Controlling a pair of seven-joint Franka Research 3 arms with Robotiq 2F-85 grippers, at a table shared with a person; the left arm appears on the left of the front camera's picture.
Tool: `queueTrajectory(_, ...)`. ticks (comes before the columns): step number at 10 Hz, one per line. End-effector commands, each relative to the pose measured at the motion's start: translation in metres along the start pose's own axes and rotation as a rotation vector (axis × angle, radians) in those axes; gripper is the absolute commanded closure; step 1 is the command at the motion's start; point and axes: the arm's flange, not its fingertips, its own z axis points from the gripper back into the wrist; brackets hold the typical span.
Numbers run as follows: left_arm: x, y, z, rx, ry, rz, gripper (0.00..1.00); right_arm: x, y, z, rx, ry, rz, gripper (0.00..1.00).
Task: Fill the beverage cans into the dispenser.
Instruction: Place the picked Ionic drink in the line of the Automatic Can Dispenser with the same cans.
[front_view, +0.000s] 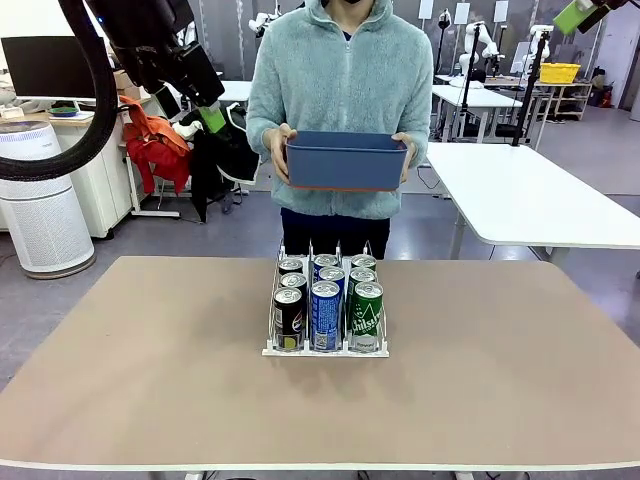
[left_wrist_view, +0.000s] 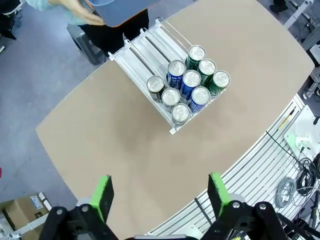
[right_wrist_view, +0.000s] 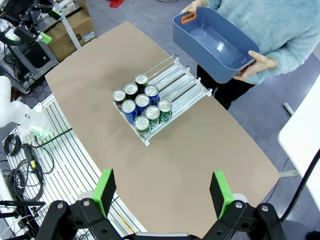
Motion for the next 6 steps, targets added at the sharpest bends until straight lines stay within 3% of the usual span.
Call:
queueTrajectory(1,0.0019,0.0007,-0.0018,-0.002,-0.007,0.0,0.0,-0.0029,0.0017,-0.0017,0.01,0.001,0.006,0.0)
queueTrajectory(6,0.0035,0.0011,0.0074,0.025,-0.029,0.0,0.0,-0.0029,0.0017,-0.0017,0.01,0.001,0.006,0.0)
